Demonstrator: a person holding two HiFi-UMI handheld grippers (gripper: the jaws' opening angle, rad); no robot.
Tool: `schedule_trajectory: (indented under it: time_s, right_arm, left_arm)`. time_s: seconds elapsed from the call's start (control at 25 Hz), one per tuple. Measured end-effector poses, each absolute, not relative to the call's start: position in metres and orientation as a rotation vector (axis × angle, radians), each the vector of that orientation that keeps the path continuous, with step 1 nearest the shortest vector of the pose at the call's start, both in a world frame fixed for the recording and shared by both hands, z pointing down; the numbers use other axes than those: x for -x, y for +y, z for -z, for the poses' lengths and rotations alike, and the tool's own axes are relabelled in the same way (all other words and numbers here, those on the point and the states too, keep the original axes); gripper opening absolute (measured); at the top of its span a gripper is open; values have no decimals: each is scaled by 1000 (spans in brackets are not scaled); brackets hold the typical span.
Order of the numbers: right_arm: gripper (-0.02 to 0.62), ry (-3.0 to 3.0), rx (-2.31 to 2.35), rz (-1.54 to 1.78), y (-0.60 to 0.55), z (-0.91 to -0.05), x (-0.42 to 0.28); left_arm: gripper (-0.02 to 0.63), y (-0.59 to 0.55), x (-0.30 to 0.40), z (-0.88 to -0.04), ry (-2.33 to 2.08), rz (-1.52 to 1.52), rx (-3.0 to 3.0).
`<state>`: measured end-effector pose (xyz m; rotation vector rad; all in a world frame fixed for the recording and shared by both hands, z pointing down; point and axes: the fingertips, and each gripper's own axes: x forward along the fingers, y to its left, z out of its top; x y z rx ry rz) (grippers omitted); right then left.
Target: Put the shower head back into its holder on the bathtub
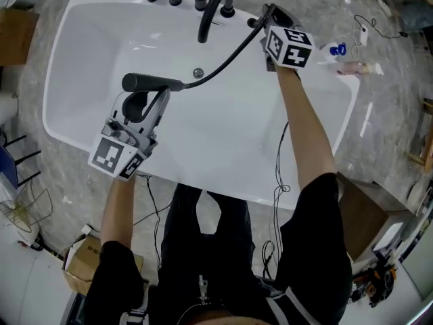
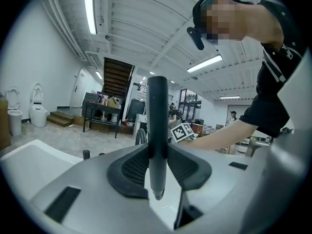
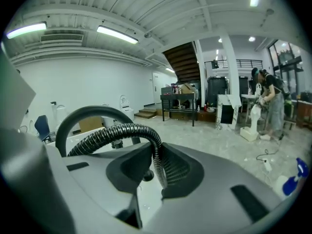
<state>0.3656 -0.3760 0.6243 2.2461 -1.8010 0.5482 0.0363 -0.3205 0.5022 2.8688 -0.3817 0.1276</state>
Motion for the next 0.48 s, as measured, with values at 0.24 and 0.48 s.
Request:
schedule_trajectory:
  time_s: [0.24,0.48]
  right_arm:
    - [71,-1785,-2283,-571,-378,-658,-372]
    - [72,-1733,-2296,-668,-383,-704,-377]
  left_arm:
    - [132,-318,-44,-520,-371,-106,-2870]
    - [132,-318,-51,-530,-355,-115,-2884]
